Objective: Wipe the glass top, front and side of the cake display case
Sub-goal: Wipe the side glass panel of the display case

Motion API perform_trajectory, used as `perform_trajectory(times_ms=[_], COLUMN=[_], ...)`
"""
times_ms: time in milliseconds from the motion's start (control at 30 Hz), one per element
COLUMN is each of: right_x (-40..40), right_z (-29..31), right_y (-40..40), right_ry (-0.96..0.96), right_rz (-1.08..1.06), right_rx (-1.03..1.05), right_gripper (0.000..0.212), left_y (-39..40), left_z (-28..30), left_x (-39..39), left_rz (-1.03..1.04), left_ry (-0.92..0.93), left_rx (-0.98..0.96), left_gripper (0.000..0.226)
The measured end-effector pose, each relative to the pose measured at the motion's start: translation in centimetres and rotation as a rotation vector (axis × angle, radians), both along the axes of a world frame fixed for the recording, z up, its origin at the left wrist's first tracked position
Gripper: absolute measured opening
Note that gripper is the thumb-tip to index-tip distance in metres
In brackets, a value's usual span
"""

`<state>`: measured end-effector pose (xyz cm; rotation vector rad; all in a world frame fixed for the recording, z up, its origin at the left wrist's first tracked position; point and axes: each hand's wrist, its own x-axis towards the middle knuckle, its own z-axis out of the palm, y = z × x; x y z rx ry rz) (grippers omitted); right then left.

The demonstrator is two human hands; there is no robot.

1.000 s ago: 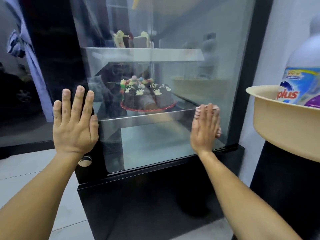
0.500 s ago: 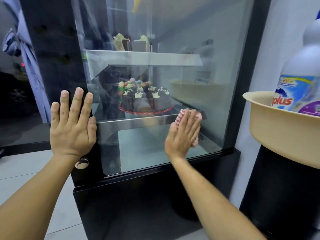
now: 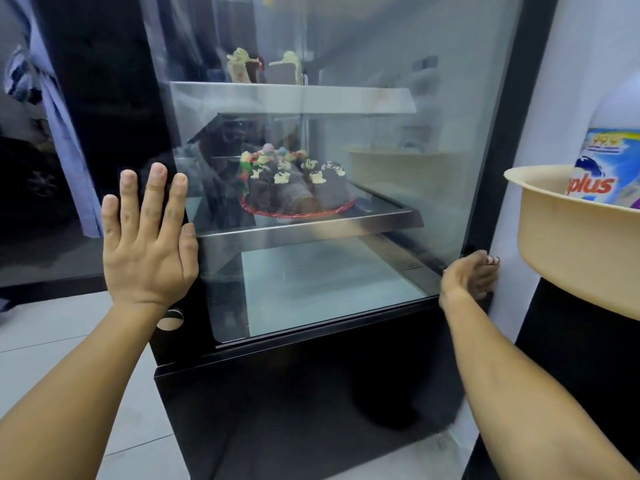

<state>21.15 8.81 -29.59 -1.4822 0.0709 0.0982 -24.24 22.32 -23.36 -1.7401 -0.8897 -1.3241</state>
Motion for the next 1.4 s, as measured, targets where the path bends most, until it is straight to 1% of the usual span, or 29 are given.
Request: perform_trajectory(times_ms=[100,167,200,233,300,367,400,433,533,633,700,767,867,967,1067,1133,1200,1267,1300,1367,1400], right_x=[-4.9,-10.5,-14.2,-18.2,-25.9,-30.0,-30.2,-29.2,-22.4,-13.5,-8.7,-5.6,-3.2,-2.3,-1.6,-2.4,-6.8,-13.8,-18.0,-25.9,-29.5], right_z=[0.0,-0.4,-0.4,-0.5,-1.2,-2.1,-2.2,-1.9,-0.3,-0.2,-0.2,0.3,0.6,0.4,-0.1,-0.8,-1.8,-3.1,-3.7,-5.1,-5.8], right_y=[1.4,3.0,3.9,4.3,4.5,4.9,5.3,5.7,5.6,4.5,3.4,2.3,1.6,1.6,1.3,1.4,3.1,5.3,6.4,7.6,7.8], right_ry=[0.053,0.086,0.101,0.121,0.106,0.078,0.096,0.131,0.199,0.162,0.153,0.149,0.11,0.056,0.042,0.043,0.003,-0.072,-0.123,-0.266,-0.337], right_rz=[-0.042,-0.025,0.016,0.079,0.285,0.447,0.466,0.443,0.201,0.028,0.004,-0.022,-0.086,-0.145,-0.119,-0.095,-0.084,-0.061,-0.014,0.069,0.106], right_rx=[-0.019,-0.015,-0.002,0.01,0.052,0.089,0.1,0.089,0.04,0.077,0.141,0.162,0.124,0.061,0.04,0.041,-0.015,-0.066,-0.064,-0.072,-0.08], right_gripper=[0.068,0.08,0.083,0.079,0.07,0.073,0.074,0.076,0.075,0.068,0.066,0.061,0.057,0.054,0.056,0.058,0.059,0.064,0.069,0.076,0.076], left_y=[0.0,-0.1,-0.1,-0.2,-0.3,-0.3,-0.2,-0.2,-0.2,0.0,0.0,0.0,0.1,0.1,0.1,0.0,0.0,0.0,0.0,0.0,0.0], left_z=[0.1,0.1,0.2,0.2,0.2,0.2,0.2,0.2,0.1,0.1,0.1,0.0,0.0,0.1,0.1,0.1,0.1,0.0,0.0,0.1,0.2], left_x=[0.1,0.1,0.1,0.1,0.0,0.0,0.0,0.0,-0.1,0.0,0.0,0.0,0.0,-0.2,-0.1,0.2,0.1,-0.1,-0.2,-0.2,-0.2], left_rz=[0.0,0.009,0.008,0.003,-0.009,-0.01,-0.008,-0.005,-0.003,-0.005,0.002,0.001,-0.001,0.013,0.028,0.02,0.022,0.01,0.007,0.001,-0.009], left_ry=[-0.005,-0.008,-0.007,-0.005,-0.004,-0.003,-0.002,-0.003,0.004,0.007,0.004,0.002,0.002,0.008,0.009,0.016,0.014,0.012,0.013,0.018,0.021], left_rx=[-0.002,-0.005,-0.007,-0.018,-0.015,-0.016,-0.015,-0.015,-0.003,0.004,0.014,0.014,0.017,0.007,0.004,0.003,0.0,-0.016,-0.014,-0.018,-0.025], left_gripper=[0.059,0.059,0.059,0.059,0.059,0.059,0.059,0.059,0.059,0.06,0.06,0.06,0.06,0.059,0.059,0.059,0.059,0.059,0.059,0.059,0.059])
